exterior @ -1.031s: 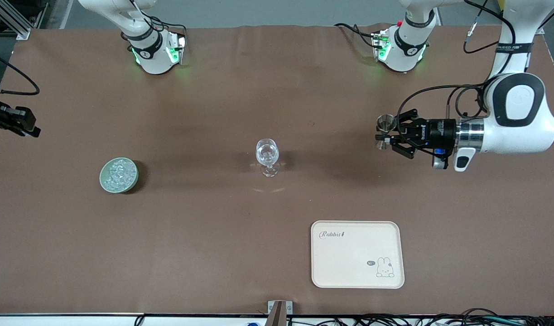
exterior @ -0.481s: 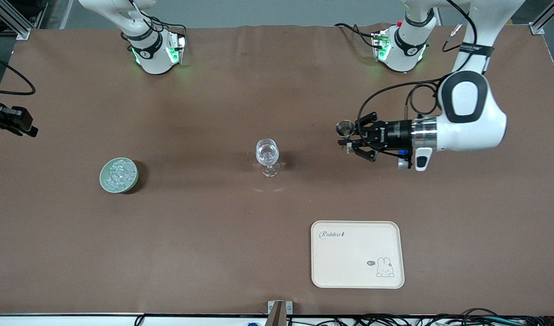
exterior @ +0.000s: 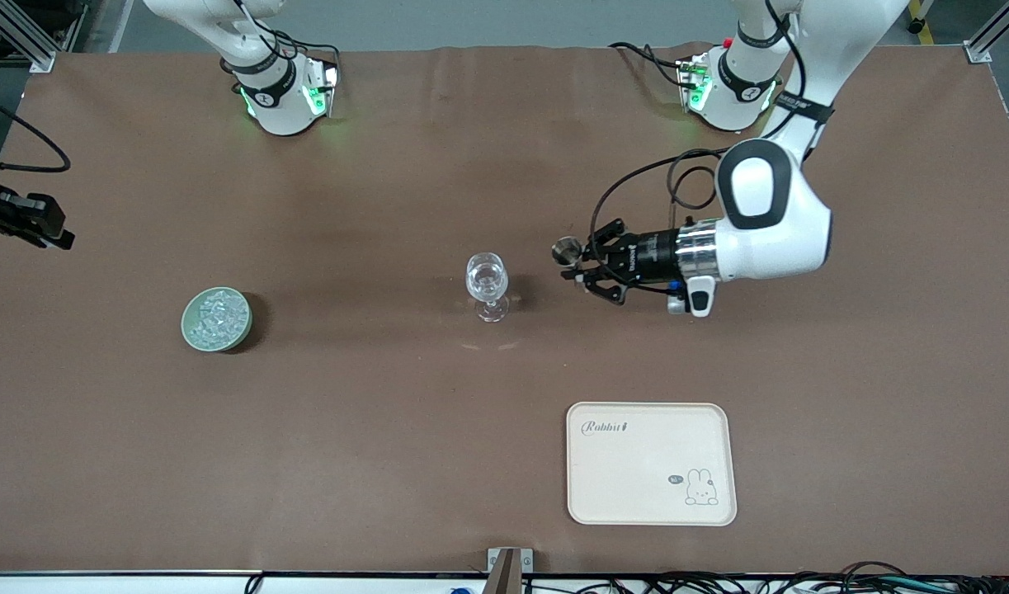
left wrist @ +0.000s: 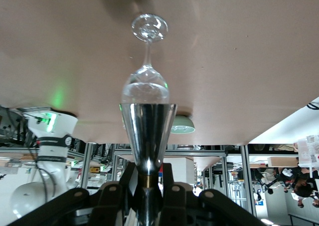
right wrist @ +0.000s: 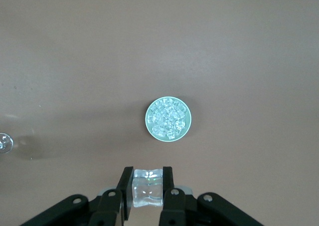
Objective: Pour wine and add ice with both arms
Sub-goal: 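Carry the metal jigger over the wine glass with the left gripper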
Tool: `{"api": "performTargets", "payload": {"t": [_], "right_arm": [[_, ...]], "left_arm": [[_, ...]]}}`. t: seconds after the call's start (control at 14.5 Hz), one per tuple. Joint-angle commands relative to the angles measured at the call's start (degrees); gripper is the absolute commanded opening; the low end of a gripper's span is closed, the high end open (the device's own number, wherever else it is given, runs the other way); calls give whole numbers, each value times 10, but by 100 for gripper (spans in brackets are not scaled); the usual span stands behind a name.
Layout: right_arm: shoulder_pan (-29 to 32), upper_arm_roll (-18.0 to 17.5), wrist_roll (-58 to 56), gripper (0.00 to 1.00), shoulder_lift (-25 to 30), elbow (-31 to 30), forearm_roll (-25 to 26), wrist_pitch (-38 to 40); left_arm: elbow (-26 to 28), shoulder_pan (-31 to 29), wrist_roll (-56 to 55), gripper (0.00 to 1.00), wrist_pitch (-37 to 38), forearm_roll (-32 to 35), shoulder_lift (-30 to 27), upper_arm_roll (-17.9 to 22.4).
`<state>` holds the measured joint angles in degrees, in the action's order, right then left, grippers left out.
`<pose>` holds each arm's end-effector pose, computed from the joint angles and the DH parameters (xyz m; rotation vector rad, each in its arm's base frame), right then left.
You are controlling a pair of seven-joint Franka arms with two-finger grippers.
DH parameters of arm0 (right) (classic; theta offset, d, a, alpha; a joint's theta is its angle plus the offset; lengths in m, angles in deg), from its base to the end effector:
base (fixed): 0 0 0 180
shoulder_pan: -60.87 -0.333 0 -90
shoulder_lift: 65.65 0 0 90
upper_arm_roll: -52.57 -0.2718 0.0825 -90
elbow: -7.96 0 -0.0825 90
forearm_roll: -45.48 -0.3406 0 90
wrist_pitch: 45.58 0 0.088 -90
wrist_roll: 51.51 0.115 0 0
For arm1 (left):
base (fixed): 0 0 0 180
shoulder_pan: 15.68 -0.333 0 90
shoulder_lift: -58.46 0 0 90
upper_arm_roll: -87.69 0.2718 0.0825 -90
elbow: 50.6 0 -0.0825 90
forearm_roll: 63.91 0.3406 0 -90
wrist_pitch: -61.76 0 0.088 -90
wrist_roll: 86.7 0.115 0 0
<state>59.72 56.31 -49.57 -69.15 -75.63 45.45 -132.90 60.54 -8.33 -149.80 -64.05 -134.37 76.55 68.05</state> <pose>0.5229 -0.0225 0.5844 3.1357 -0.1238 0.0065 0.5012 -0.2899 0.3299 1.6734 1.5130 -0.9875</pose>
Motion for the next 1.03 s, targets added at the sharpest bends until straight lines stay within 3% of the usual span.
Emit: {"api": "performTargets", "payload": {"t": [0.0,0.27,0.69,0.96], "right_arm": [[11,-9,-6,1,7,-7,-8,0],[11,-9,-6,1,6,-7,-8,0],[11,-9,-6,1,7,-7,-8,0],[11,-9,-6,1,7,-12,-8,0]], "left_arm": [[-38,5,-11,0,-36,-1,40,-21],[-80,26,-26,0,-55,61,89,-26],[-107,45,-82,0,-86,146,111,-40],[-159,54,-163,0,-95,254,148,-52]]}}
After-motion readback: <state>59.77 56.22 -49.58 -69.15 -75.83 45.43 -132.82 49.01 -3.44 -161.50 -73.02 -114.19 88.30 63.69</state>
